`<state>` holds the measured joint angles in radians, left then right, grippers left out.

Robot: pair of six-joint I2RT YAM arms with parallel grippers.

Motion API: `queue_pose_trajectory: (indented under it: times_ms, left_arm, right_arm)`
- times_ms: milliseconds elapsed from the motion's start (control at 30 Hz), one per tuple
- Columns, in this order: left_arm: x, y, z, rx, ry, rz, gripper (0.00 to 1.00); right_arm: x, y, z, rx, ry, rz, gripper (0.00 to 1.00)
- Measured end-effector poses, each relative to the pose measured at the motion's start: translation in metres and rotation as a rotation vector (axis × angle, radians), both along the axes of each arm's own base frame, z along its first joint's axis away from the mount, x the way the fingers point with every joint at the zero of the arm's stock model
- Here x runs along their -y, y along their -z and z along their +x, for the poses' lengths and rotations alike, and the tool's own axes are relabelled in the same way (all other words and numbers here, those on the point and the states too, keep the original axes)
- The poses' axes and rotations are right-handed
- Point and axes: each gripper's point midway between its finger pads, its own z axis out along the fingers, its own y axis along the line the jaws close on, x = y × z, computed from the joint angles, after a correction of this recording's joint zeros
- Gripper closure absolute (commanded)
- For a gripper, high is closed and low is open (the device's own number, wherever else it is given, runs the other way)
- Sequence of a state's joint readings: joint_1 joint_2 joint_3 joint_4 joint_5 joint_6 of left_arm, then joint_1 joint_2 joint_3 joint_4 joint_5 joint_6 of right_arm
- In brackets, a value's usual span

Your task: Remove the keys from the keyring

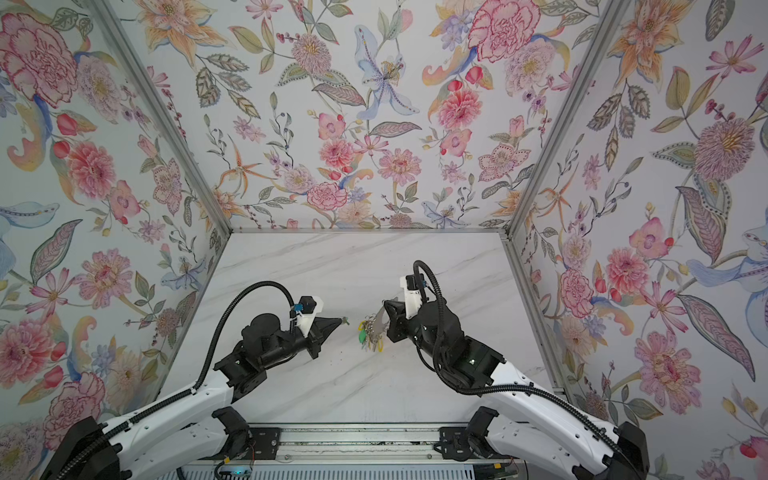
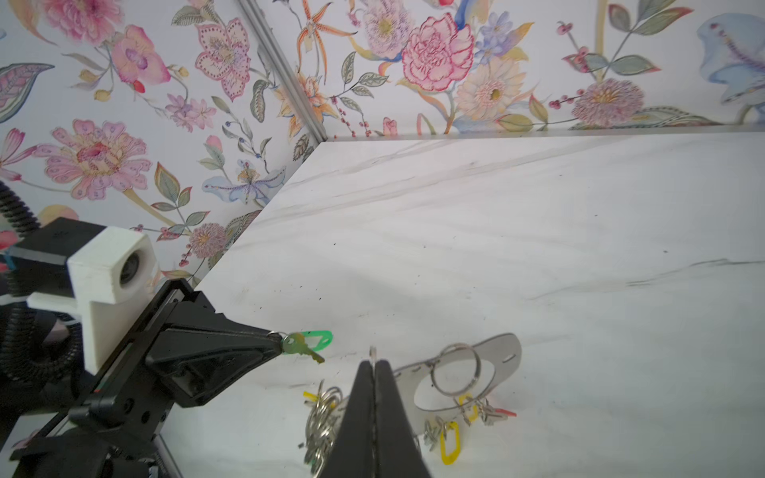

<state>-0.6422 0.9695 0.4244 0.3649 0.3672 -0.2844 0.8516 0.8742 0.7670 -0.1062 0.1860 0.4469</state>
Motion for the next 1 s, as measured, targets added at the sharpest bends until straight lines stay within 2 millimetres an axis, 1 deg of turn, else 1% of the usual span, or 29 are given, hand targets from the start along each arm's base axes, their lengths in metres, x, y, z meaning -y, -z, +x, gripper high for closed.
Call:
queue_pose_trajectory:
  times_ms: [133,233,333,433,500,533,567,633,667,733,833,867,933,967,1000]
  left_arm:
    - [-0.035,0.017,0.032,-0.048,-0.164,0.037,1.0]
    - [-0.059,0.027,0.051,-0.073,-0.269,0.053,1.0]
    - [-0.076,0.041,0.068,-0.11,-0.337,0.077,1.0]
    - [-0.085,0.054,0.09,-0.154,-0.38,0.088,1.0]
    - [-0.089,0.062,0.105,-0.186,-0.397,0.085,1.0]
    - [-0.09,0.068,0.112,-0.202,-0.4,0.078,1.0]
    - [-0.09,0.072,0.117,-0.214,-0.4,0.07,1.0]
    - [-0.09,0.088,0.125,-0.256,-0.395,0.054,1.0]
    - [-0.091,0.095,0.127,-0.277,-0.392,0.049,1.0]
    - [-0.089,0.113,0.133,-0.328,-0.38,0.034,1.0]
    - [-0.088,0.133,0.14,-0.39,-0.367,0.005,0.98]
    - [-0.088,0.135,0.142,-0.399,-0.36,-0.012,0.97]
    - [-0.089,0.135,0.146,-0.4,-0.359,-0.039,0.93]
    - [-0.09,0.135,0.149,-0.402,-0.36,-0.05,0.88]
    - [-0.092,0.136,0.151,-0.407,-0.367,-0.058,0.8]
  right_arm:
    - [0.045,-0.011,0.005,0.019,0.131,-0.044,1.0]
    - [0.076,-0.021,0.009,0.029,0.216,-0.074,1.0]
    - [0.1,-0.025,0.021,0.02,0.293,-0.099,1.0]
    - [0.112,-0.017,0.041,-0.027,0.332,-0.138,1.0]
    - [0.115,-0.004,0.059,-0.078,0.341,-0.168,1.0]
    - [0.115,0.006,0.069,-0.109,0.341,-0.186,1.0]
    - [0.114,0.019,0.076,-0.142,0.336,-0.202,1.0]
    - [0.111,0.05,0.09,-0.228,0.321,-0.24,1.0]
    - [0.109,0.062,0.095,-0.26,0.312,-0.253,1.0]
    - [0.101,0.086,0.107,-0.311,0.283,-0.271,1.0]
    - [0.085,0.104,0.125,-0.348,0.235,-0.273,1.0]
    - [0.079,0.109,0.133,-0.358,0.222,-0.272,1.0]
    - [0.067,0.118,0.15,-0.372,0.199,-0.269,1.0]
    - [0.061,0.122,0.16,-0.374,0.189,-0.269,1.0]
    - [0.054,0.125,0.169,-0.376,0.178,-0.271,1.0]
